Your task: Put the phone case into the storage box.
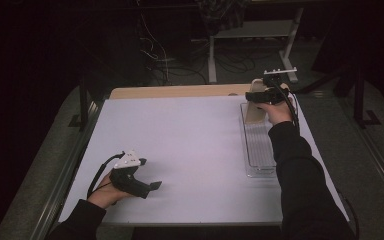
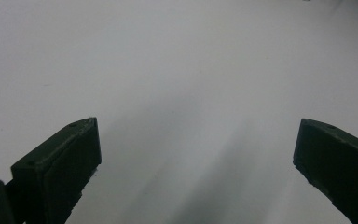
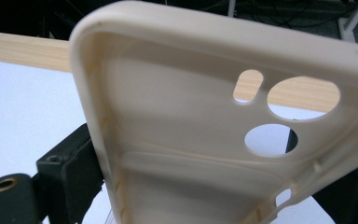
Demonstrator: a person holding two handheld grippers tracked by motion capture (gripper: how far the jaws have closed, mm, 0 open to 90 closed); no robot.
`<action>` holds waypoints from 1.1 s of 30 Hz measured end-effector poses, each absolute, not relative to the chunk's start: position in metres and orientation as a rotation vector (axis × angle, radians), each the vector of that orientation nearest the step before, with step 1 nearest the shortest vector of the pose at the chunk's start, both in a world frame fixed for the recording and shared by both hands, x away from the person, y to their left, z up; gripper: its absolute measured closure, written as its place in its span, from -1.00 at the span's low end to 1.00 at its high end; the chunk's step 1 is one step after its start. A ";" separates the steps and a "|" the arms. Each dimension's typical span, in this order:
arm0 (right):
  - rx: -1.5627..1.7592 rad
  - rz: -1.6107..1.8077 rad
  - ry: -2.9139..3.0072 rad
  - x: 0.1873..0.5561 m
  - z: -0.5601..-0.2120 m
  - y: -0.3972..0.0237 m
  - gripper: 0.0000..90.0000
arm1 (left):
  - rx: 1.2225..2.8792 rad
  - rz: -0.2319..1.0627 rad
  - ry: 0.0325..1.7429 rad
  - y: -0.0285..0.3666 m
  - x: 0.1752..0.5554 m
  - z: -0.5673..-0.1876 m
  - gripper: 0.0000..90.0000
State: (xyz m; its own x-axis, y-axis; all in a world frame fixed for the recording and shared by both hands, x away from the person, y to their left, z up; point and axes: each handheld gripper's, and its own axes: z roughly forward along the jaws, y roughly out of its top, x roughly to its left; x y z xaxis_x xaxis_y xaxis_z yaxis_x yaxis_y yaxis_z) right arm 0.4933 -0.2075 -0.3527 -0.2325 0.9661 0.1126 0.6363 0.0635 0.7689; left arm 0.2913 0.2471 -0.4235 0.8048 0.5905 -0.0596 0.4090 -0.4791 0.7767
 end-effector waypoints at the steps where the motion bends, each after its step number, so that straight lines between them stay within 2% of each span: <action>1: 1.595 1.007 1.914 0.494 -0.354 -0.207 -0.84 | 2.141 0.272 0.734 0.247 0.291 -0.423 -0.99; 33: 1.601 0.867 1.934 0.505 -0.366 -0.196 -0.86 | 2.134 0.269 0.727 0.247 0.291 -0.422 -0.99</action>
